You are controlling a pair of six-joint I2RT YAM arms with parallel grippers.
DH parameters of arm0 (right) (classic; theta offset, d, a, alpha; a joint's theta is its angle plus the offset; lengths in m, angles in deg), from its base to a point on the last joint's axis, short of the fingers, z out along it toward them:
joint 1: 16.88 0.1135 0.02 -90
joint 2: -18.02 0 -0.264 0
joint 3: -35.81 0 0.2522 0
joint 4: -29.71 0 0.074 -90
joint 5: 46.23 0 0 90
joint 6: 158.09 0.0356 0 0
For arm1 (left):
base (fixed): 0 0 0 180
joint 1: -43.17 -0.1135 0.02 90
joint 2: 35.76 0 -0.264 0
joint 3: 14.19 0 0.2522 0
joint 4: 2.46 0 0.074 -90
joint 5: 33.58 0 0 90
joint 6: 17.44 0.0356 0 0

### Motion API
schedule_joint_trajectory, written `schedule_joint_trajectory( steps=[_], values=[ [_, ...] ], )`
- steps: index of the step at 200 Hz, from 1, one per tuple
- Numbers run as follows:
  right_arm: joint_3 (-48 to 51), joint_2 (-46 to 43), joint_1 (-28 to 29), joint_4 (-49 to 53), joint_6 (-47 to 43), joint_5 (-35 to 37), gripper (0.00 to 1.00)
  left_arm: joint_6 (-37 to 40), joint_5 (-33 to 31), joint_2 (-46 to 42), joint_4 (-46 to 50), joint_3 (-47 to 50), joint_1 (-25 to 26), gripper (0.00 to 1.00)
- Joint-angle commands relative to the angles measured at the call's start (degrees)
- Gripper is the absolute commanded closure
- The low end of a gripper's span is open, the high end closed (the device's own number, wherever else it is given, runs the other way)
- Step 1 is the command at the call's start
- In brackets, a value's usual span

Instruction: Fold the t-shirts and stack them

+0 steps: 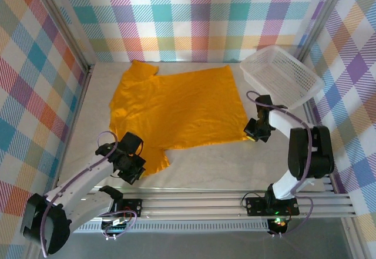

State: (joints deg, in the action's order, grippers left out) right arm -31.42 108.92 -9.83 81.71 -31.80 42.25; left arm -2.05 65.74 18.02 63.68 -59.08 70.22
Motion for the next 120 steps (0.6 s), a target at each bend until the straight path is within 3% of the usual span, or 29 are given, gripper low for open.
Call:
schedule_joint_trajectory(
  steps=[1,31,59,88,120],
  values=[
    [2.7,-6.1,2.3,5.8,3.9,1.0,1.0,-2.8,3.1,-4.3,8.0,2.0,3.2,1.0],
    [6.0,-13.6,4.6,11.9,7.1,2.3,1.0,-6.4,2.8,-10.9,12.4,1.9,6.7,1.0],
    [8.1,-18.7,4.9,13.6,7.9,2.5,1.0,-6.4,-1.3,-12.6,11.7,-1.5,6.9,1.0],
    [3.6,-15.3,4.8,12.1,6.7,1.9,1.0,-6.5,-7.1,-6.3,3.0,-7.2,6.2,1.0],
    [-5.6,-7.4,3.8,11.0,5.3,0.5,1.0,-0.8,-7.6,3.4,-5.2,-14.3,-1.7,1.0]
  ],
)
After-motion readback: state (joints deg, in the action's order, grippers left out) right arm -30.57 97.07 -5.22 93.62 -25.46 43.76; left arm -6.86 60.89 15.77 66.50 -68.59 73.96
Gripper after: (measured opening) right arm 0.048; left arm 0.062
